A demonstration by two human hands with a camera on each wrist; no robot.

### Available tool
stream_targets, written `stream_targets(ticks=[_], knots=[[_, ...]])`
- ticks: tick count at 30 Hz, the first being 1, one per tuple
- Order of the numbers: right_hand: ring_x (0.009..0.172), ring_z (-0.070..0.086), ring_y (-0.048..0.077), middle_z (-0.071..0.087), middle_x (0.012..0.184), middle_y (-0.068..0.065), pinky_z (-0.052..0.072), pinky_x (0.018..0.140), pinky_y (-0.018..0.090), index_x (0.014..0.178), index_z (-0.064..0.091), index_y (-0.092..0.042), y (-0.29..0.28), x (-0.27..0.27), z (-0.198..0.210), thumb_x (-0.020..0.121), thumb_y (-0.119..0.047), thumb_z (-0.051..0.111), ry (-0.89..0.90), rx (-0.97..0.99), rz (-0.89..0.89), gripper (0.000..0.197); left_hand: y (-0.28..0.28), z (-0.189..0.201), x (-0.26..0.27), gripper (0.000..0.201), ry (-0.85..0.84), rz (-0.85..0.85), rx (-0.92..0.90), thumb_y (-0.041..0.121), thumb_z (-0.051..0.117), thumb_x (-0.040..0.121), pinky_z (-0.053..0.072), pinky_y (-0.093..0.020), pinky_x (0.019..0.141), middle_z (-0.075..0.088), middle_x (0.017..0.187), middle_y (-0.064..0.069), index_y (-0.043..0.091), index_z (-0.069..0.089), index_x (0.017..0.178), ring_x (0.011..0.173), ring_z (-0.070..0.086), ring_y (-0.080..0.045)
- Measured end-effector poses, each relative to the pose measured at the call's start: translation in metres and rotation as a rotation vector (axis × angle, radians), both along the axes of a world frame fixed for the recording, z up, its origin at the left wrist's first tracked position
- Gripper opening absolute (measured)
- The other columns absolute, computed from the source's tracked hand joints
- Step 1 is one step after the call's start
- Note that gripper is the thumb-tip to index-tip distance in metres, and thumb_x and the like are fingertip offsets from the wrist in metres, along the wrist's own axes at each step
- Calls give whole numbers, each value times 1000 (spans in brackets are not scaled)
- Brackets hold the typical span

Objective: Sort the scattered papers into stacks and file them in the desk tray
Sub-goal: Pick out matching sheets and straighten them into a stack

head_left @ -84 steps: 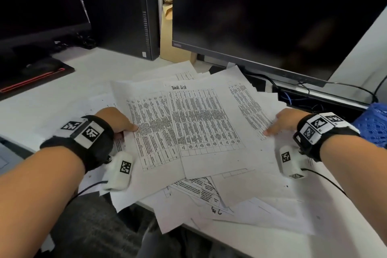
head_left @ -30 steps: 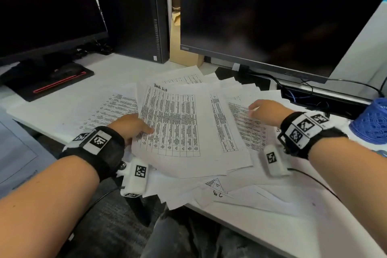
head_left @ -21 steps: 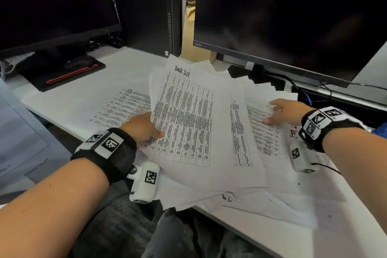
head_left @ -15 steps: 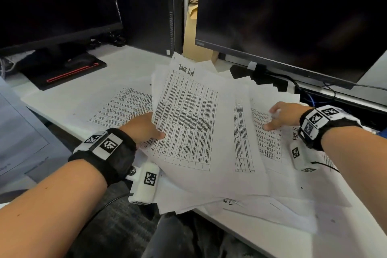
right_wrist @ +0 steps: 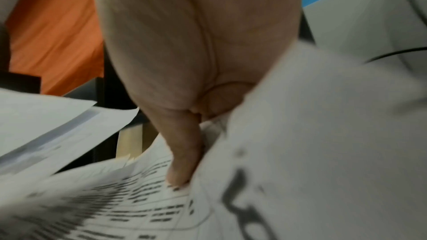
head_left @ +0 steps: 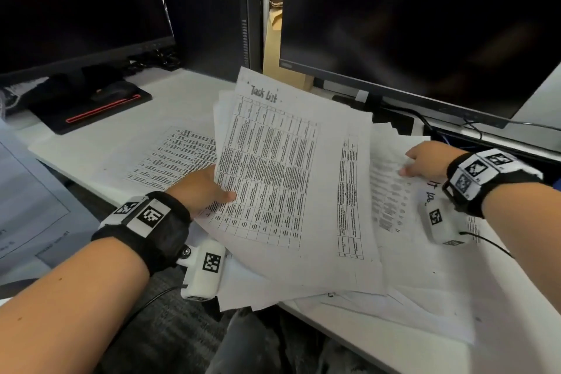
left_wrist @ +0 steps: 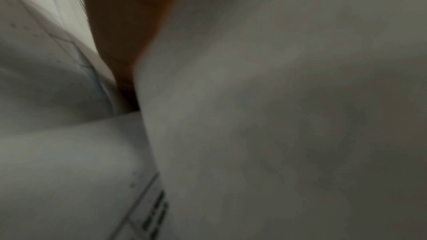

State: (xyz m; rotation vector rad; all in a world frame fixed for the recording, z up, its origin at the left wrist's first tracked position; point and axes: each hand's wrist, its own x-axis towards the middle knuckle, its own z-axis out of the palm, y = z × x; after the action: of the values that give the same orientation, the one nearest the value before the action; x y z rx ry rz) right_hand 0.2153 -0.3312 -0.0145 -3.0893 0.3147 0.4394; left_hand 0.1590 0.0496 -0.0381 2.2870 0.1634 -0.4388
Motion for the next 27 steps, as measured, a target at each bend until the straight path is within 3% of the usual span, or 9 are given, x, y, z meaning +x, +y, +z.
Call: stream_targets(ticks=[4, 7, 10, 12, 17, 19, 21, 24, 27], knots=[[114, 56, 30, 61, 124, 15, 42, 97, 36, 120, 61, -6, -30, -15, 25, 92, -40, 56, -74, 78, -101, 44, 2, -2, -4, 19, -41, 98, -82, 16, 61, 91, 42, -26, 77, 60, 91, 7, 15, 54, 108, 78, 54, -8], [98, 63, 32, 66, 113, 19, 47, 98, 47, 92, 65, -10, -61, -23, 23, 71, -36, 75, -88, 528, -261, 35, 2, -3, -3, 19, -39, 104, -31, 23, 59, 93, 44, -22, 71, 64, 105, -5, 11, 54, 107, 81, 56, -12], [85, 71, 32, 69, 108, 21, 56, 83, 50, 105, 61, -1, -56, -42, 18, 84, -12, 67, 12, 996, -402, 25, -2, -6, 2, 39, -13, 174, -56, 21, 62, 91, 48, -43, 96, 59, 121, -22, -2, 51, 121, 109, 59, -34], [83, 72, 29, 71, 102, 18, 60, 71, 43, 117, 55, 3, -37, -53, 14, 92, 2, 49, 98, 1146, -421, 26, -7, -8, 5, 38, 24, 243, -253, 5, 64, 86, 49, -51, 95, 58, 123, -28, -3, 53, 121, 111, 59, -41], [114, 59, 42, 62, 121, 26, 43, 101, 56, 123, 53, 7, 9, -74, -7, 76, 0, 66, 246, 1064, -348, 48, -36, -9, 5, 41, 54, 256, -252, 6, 62, 89, 49, -44, 95, 56, 126, -26, -7, 49, 125, 113, 56, -41], [117, 56, 43, 58, 127, 28, 44, 101, 54, 127, 49, 9, 20, -78, -18, 88, 8, 54, 239, 1063, -353, 40, -46, -5, 3, 41, 34, 207, -119, 12, 62, 91, 47, -36, 90, 57, 124, -19, -5, 46, 124, 109, 56, -35], [113, 59, 41, 60, 124, 27, 50, 93, 51, 125, 51, 10, 26, -81, -24, 91, 13, 44, 227, 1117, -414, 35, -53, -6, 5, 53, 48, 164, -97, 10, 64, 89, 49, -39, 92, 56, 125, -19, -2, 38, 134, 108, 57, -34], [96, 65, 36, 66, 111, 23, 55, 83, 45, 119, 57, 8, 24, -79, -18, 98, -6, 46, 125, 1200, -470, 27, -61, -2, 2, 62, 41, 87, -51, 1, 60, 89, 49, -38, 94, 51, 134, -18, 2, 31, 143, 115, 55, -35], [92, 62, 31, 63, 109, 17, 52, 82, 41, 120, 55, -1, 13, -71, -11, 94, -44, 51, 25, 1315, -541, 51, -66, 0, -4, 45, -5, 13, 88, 8, 56, 94, 43, -32, 100, 41, 144, -12, 0, 44, 136, 123, 50, -29]])
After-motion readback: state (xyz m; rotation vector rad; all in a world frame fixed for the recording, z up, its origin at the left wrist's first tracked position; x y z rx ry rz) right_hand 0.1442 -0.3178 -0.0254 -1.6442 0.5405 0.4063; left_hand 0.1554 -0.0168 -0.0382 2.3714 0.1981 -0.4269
